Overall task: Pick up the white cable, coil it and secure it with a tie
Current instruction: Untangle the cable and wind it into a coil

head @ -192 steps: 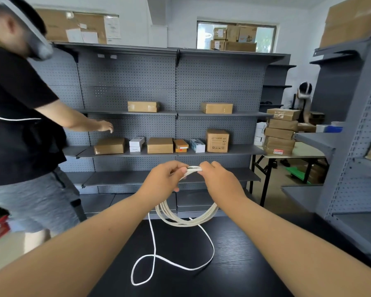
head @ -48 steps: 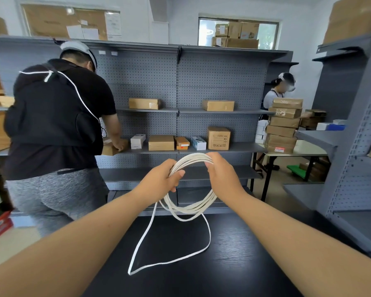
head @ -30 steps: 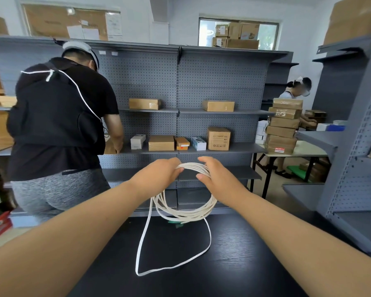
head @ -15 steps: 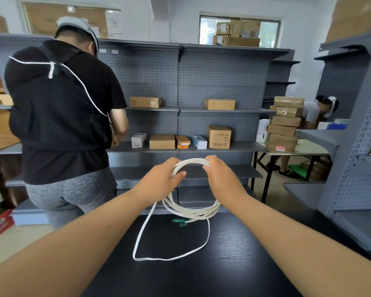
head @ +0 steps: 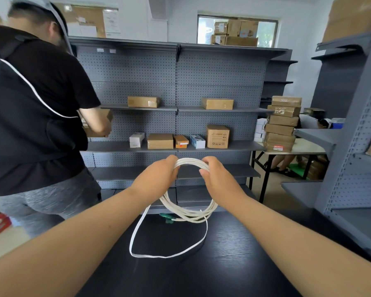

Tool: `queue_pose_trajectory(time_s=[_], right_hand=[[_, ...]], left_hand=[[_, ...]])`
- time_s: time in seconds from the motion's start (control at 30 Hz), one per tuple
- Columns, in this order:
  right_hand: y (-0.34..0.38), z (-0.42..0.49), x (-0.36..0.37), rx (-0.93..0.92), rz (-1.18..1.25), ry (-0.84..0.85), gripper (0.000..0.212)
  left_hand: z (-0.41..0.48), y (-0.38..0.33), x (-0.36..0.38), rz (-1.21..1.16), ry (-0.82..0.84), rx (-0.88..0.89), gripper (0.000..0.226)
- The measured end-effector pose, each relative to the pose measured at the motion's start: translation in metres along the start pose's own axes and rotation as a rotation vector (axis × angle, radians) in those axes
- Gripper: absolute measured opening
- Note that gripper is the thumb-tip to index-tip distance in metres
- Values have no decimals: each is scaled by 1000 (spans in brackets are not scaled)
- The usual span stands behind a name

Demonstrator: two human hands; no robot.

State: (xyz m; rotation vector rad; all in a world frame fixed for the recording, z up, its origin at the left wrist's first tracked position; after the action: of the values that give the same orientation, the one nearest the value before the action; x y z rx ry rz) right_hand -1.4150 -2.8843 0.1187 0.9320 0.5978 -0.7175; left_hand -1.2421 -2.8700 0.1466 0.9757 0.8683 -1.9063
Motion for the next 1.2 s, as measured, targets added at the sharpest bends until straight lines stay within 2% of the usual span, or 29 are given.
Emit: queue_pose_trajectory(time_s=[0.1,0.23,0.33,0.53,0.63,0.8,0.93,1.13,1.2], right_hand=[[9,0,1,-99,-94,53,38],[16,0,1,-167,-180,100,28],[15,-3,0,-194,-225,95,23],[4,3,-10,-71,-116,-58,17],[-3,4,-13,19,-8,-166,16],[-7,0,-7,113,96,-263,16],[-8,-2,-2,119,113,-279,16],[-10,-2,-4,126,177,-120,7],[-7,1,-5,70,149,-49,27]], left_hand=[[3,-5,2,87,77,46,17],[1,-8,4,86,91,86,19],[-5,-2,6,-150,92,79,22],[-16,14,12,-758,215,-197,32],[-17,14,15,-876,212,-234,33],[-9,4,13,-766,164,-155,22],[-4,1,11,-488,153,-28,16],[-1,0,8,-183,67,35,21],[0,-1,9,-58,96,66,26]])
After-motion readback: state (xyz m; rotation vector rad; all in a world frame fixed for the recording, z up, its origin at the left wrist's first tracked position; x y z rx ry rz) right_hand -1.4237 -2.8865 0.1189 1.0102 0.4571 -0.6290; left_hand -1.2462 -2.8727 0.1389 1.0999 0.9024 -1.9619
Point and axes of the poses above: each hand's wrist, its own z-axis towards the middle knuckle, its own x-axis out of the palm, y = z × x, the point moved 1 cm from there along z, towards the middle knuckle, and after that the axes turned 2 degrees about x, right-handed, at the moved point
